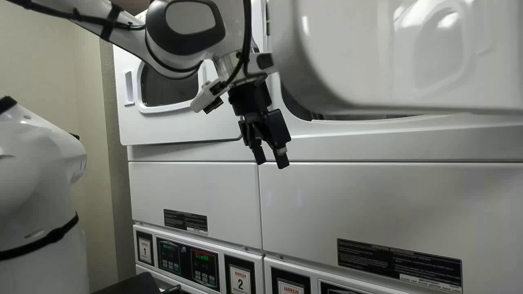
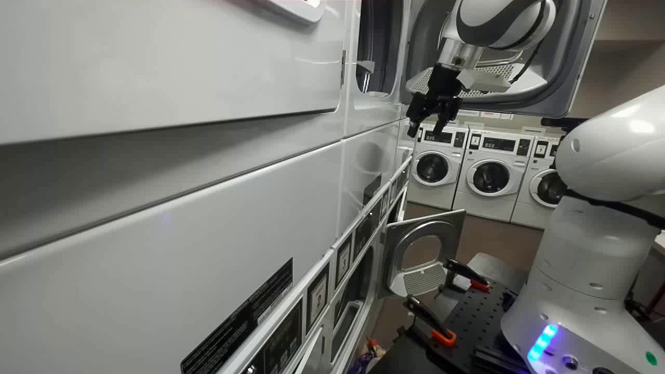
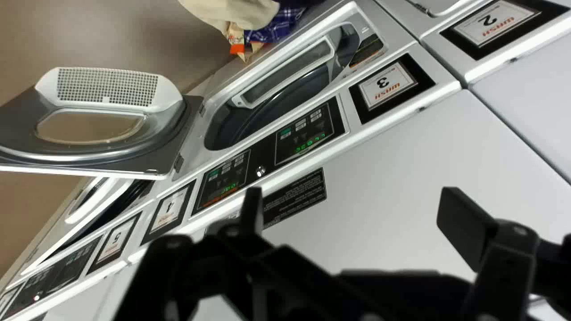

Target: Close the second washing machine from the left at the top

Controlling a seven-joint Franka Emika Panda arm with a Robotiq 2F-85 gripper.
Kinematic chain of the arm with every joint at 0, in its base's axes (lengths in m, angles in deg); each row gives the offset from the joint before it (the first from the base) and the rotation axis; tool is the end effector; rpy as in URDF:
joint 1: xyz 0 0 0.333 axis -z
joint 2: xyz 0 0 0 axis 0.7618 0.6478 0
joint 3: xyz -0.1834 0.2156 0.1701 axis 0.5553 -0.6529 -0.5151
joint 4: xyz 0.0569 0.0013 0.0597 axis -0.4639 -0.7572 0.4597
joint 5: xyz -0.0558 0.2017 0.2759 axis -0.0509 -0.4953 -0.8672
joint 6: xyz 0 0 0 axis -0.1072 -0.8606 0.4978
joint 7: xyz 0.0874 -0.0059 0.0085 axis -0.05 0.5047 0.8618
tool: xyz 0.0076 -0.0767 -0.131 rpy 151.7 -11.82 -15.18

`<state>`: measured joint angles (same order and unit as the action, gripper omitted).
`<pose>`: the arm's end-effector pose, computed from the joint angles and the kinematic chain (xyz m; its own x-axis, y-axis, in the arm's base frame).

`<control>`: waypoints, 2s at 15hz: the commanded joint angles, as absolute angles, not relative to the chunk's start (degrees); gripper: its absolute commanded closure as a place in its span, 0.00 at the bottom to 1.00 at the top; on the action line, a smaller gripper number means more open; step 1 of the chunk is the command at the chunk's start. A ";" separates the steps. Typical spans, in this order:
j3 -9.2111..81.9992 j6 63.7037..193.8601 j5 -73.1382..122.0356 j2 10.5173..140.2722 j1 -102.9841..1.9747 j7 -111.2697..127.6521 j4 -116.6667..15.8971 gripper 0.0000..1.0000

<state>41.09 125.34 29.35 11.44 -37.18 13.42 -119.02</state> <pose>0.2634 -0.1075 0.4368 0.9250 -0.2345 0.2989 -0.2509 -0.9679 0.0172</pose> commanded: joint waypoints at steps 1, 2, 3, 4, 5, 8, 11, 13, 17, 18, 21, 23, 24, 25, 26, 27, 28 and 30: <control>40.80 124.74 29.01 11.57 -36.90 13.68 -119.60 0.00; 40.79 124.74 28.99 11.76 -36.89 13.68 -120.50 0.00; 40.78 124.74 28.98 12.05 -36.89 13.68 -120.97 0.00; 40.77 124.74 28.98 12.32 -36.91 13.68 -121.02 0.00; 40.77 124.74 28.98 12.40 -36.92 13.68 -121.02 0.00; 40.78 124.74 28.98 12.41 -36.92 13.68 -121.01 0.00; 40.77 124.74 28.98 12.42 -36.92 13.68 -121.01 0.00; 40.11 125.21 29.55 11.66 -36.89 13.57 -120.43 0.00; 36.96 127.85 33.40 6.36 -36.43 13.76 -117.27 0.00; 36.06 128.19 34.78 4.90 -36.18 13.69 -116.81 0.00; 34.04 129.65 38.36 0.04 -35.84 13.74 -115.93 0.00; 33.29 131.45 40.83 -2.70 -35.26 13.54 -115.29 0.00; 32.93 132.43 42.22 -4.02 -34.74 13.45 -114.98 0.00; 32.99 134.86 43.75 -4.34 -33.80 13.29 -114.78 0.00; 32.99 137.11 45.34 -4.79 -32.58 13.00 -114.61 0.00; 33.16 140.43 47.04 -4.67 -30.93 12.59 -114.68 0.00; 33.23 143.44 48.50 -4.48 -29.02 12.19 -114.41 0.00; 32.99 150.00 50.95 -3.83 -24.17 11.29 -114.08 0.00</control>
